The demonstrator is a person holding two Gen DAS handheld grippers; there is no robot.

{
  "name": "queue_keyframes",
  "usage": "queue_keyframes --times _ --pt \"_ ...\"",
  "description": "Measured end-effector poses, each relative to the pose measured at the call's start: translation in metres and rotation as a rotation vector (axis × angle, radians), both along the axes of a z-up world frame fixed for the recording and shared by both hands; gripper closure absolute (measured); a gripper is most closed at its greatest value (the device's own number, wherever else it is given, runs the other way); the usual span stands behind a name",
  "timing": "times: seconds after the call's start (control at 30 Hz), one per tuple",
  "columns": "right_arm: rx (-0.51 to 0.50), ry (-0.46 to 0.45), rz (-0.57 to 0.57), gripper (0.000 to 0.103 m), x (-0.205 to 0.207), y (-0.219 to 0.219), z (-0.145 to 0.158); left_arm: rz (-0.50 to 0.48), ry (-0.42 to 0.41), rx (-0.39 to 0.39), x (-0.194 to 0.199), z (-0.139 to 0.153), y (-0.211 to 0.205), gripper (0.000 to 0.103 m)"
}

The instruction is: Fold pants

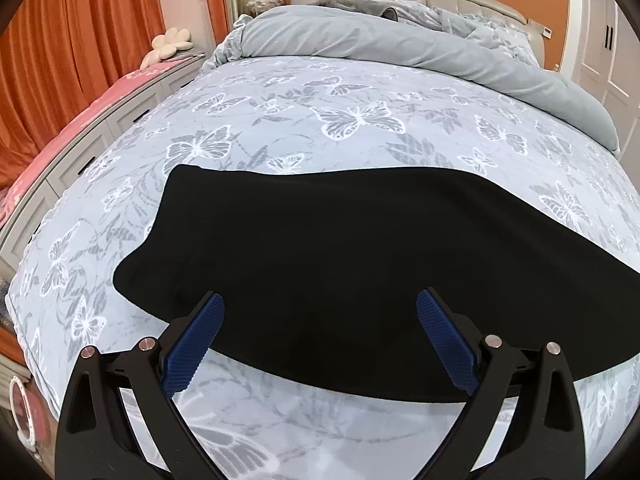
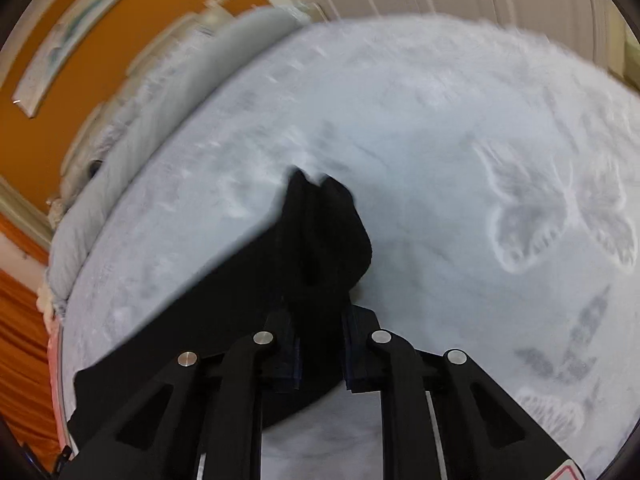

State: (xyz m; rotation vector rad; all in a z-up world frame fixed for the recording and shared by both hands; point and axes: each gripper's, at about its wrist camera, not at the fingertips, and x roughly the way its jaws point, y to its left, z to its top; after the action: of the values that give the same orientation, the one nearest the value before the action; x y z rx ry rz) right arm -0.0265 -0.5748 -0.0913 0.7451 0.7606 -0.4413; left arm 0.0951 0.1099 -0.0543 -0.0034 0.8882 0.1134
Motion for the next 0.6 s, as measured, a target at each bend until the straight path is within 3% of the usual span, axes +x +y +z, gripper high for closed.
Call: queue_keyframes --times 0.3,0.43,0.6 --pt "-0.1 -0.293 0.226 0.089 0.037 0.118 0.105 0.016 -0.015 -0.035 -0.007 0.007 0.023 0.008" --pt "-0.119 -0.346 0.375 0.089 0.065 0.189 0.126 0.012 -0.038 -0.048 -0.012 0.014 0.029 0.008" --pt "-0.158 -0.34 0.534 0.089 0.095 0.273 0.128 0.016 -0.059 -0.035 -0.016 0.019 0.034 0.008"
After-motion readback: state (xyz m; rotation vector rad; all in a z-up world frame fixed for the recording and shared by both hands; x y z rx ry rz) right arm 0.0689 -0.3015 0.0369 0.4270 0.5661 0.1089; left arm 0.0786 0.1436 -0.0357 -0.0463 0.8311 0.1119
